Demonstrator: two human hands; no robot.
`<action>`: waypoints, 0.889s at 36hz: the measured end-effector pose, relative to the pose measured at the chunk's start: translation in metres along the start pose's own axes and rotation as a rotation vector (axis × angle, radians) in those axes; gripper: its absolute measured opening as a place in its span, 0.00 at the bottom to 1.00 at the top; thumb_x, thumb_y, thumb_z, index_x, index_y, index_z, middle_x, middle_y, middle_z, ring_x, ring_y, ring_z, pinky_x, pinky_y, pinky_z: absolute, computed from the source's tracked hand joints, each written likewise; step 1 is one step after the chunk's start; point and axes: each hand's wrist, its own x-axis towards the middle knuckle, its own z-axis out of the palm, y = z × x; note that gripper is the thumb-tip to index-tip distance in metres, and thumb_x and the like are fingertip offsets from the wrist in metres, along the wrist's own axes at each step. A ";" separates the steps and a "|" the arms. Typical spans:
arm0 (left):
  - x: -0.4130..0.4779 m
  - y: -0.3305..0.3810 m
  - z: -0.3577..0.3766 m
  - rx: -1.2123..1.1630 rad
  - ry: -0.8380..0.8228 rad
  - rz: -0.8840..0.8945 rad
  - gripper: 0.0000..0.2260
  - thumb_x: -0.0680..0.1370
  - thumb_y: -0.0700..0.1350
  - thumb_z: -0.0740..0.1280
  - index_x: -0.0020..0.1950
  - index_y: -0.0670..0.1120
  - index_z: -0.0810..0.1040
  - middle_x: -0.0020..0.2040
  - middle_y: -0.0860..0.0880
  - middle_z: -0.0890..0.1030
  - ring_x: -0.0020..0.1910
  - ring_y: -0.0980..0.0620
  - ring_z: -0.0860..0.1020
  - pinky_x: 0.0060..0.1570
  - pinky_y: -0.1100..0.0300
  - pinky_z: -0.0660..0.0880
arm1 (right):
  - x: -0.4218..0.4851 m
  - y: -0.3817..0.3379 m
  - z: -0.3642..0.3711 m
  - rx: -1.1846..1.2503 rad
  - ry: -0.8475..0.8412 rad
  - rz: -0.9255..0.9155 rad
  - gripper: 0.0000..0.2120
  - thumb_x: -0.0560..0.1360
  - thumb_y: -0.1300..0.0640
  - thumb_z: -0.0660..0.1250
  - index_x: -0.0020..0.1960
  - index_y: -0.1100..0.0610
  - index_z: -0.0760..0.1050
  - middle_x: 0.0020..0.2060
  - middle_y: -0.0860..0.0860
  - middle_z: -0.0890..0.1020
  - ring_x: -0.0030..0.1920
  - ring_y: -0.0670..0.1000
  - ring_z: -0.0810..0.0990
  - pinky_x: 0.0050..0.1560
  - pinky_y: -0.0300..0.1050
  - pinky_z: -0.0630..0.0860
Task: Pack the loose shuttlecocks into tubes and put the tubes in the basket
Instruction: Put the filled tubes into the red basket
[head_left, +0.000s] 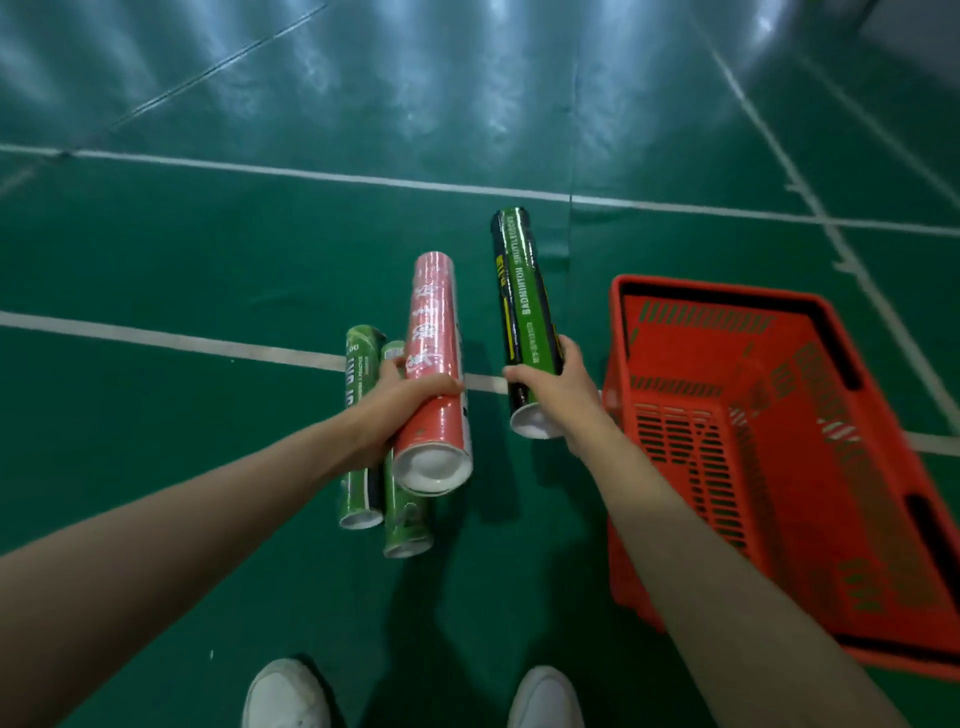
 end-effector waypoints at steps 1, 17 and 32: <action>-0.005 0.006 0.011 -0.006 -0.010 0.013 0.39 0.73 0.46 0.71 0.74 0.53 0.48 0.53 0.37 0.76 0.37 0.44 0.81 0.34 0.54 0.79 | -0.008 -0.001 -0.015 -0.007 0.016 -0.010 0.41 0.71 0.49 0.72 0.77 0.48 0.53 0.66 0.49 0.73 0.59 0.52 0.74 0.59 0.48 0.70; -0.023 0.009 0.216 0.023 -0.273 0.050 0.35 0.72 0.44 0.73 0.71 0.49 0.55 0.57 0.42 0.75 0.49 0.42 0.81 0.45 0.50 0.80 | -0.103 0.084 -0.185 0.018 0.292 0.058 0.36 0.71 0.53 0.74 0.74 0.48 0.60 0.60 0.45 0.74 0.54 0.47 0.74 0.56 0.44 0.69; 0.021 -0.049 0.265 0.144 -0.202 -0.031 0.36 0.71 0.45 0.73 0.71 0.49 0.55 0.54 0.45 0.76 0.46 0.45 0.81 0.41 0.54 0.79 | -0.092 0.162 -0.214 -0.066 0.285 0.303 0.40 0.72 0.47 0.72 0.77 0.50 0.54 0.73 0.53 0.65 0.71 0.57 0.66 0.67 0.50 0.65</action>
